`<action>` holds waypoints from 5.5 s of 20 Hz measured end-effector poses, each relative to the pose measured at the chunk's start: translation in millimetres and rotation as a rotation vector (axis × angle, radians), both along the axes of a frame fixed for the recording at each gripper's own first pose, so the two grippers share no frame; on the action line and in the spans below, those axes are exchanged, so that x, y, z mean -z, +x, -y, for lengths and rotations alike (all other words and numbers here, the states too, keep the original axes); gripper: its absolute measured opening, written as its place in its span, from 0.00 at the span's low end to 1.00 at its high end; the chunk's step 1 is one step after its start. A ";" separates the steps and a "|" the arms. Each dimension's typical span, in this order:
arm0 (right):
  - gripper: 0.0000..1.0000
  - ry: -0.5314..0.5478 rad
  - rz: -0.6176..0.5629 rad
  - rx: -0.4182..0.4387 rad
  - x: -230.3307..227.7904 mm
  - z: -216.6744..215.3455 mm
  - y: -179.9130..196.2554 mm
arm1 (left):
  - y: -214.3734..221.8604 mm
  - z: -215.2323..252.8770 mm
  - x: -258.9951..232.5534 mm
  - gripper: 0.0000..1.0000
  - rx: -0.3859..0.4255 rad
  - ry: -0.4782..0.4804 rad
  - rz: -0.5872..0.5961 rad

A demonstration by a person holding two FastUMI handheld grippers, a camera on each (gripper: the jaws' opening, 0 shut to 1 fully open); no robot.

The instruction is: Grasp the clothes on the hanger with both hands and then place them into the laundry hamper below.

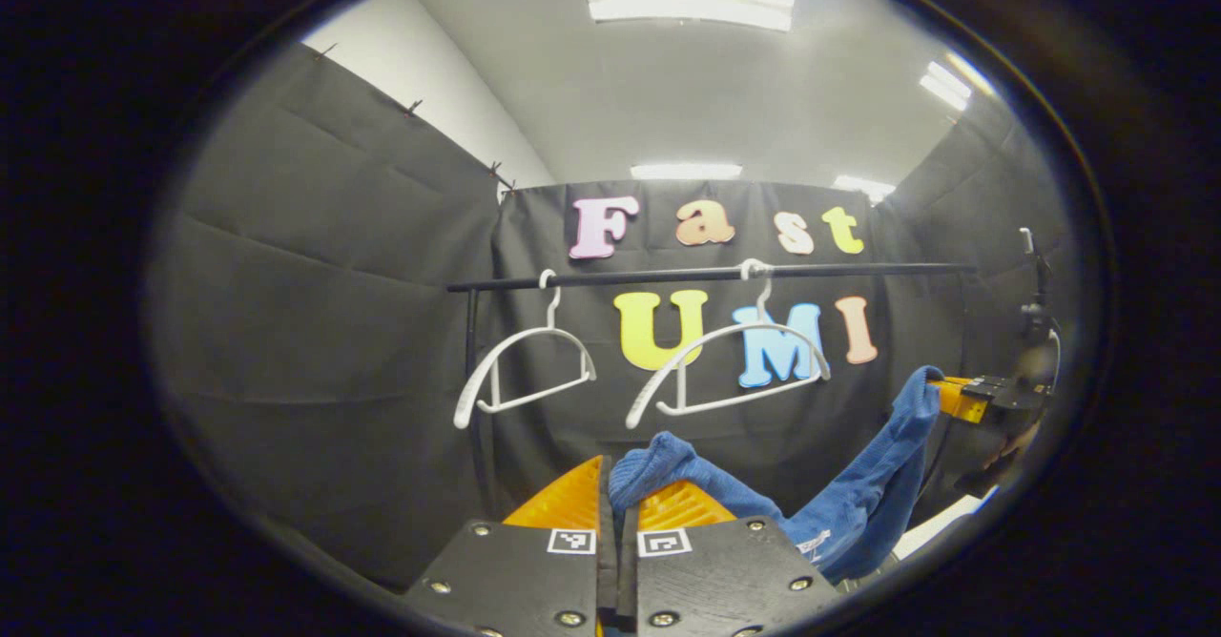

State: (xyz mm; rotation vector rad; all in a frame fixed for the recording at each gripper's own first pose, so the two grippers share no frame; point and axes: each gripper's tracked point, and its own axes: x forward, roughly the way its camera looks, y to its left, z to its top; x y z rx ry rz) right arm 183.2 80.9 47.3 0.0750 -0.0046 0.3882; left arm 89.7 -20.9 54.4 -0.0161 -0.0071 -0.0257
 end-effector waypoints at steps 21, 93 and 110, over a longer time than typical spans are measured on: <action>0.00 -0.046 -0.292 -0.074 132.1 -49.0 -126.2 | -34.9 121.1 145.2 0.01 0.273 -0.142 -0.201; 0.94 -0.103 -0.043 0.367 8.0 146.2 -198.7 | -124.5 -53.6 16.9 0.99 -0.048 0.045 0.012; 0.94 -0.092 -0.013 0.399 0.9 160.9 -207.7 | -140.3 -61.8 15.6 0.99 -0.081 0.033 0.025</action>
